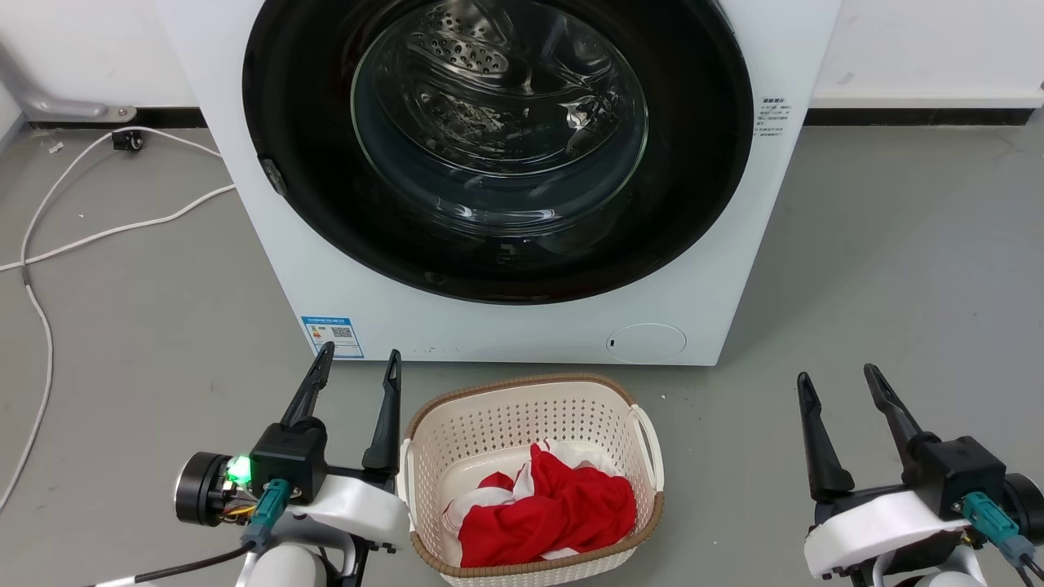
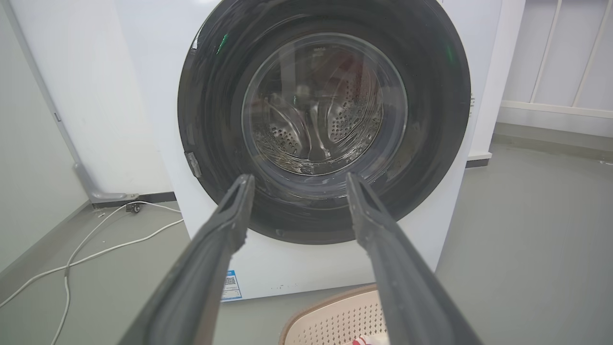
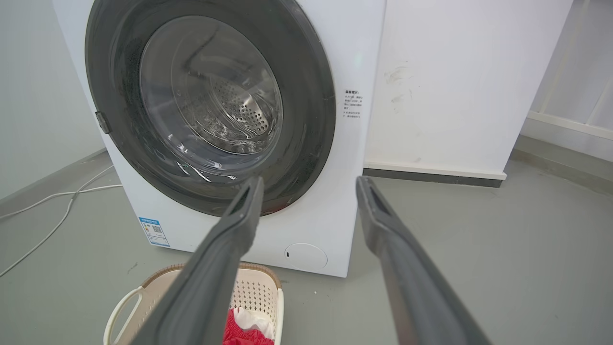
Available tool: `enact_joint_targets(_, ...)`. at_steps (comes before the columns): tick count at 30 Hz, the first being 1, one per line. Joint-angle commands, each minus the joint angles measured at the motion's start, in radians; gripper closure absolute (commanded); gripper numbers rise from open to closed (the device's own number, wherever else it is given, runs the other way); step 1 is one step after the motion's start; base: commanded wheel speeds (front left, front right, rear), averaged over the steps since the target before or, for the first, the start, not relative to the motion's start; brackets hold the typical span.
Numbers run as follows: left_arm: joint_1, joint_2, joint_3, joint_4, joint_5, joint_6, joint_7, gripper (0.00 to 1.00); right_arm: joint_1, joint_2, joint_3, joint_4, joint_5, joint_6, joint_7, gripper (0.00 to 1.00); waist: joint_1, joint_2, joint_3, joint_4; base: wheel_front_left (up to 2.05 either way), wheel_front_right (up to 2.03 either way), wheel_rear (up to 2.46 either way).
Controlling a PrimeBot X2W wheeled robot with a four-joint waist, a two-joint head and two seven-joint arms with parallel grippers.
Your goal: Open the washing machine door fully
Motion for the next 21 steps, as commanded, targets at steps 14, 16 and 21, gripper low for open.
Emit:
enact_joint_targets(14,-0.001,-0.01,0.012,0.017,0.002,-0.009,-0.008,0.0,0.004,0.004,0.004,0.017,0.012,0.0,-0.006,0.0,0.0,0.0,0.001,0.0,0.0,0.0,0.0)
enact_joint_targets(16,-0.001,-0.011,0.013,0.018,0.004,-0.009,-0.008,0.0,0.003,0.004,0.003,0.02,0.023,0.0,-0.003,0.52,0.0,0.0,0.001,0.0,0.0,0.0,0.0)
enact_joint_targets(21,-0.002,-0.012,0.014,0.019,0.009,-0.012,-0.008,0.0,0.002,0.004,0.003,0.03,0.049,0.0,0.001,1.0,0.0,0.0,0.002,0.001,0.0,0.0,0.0)
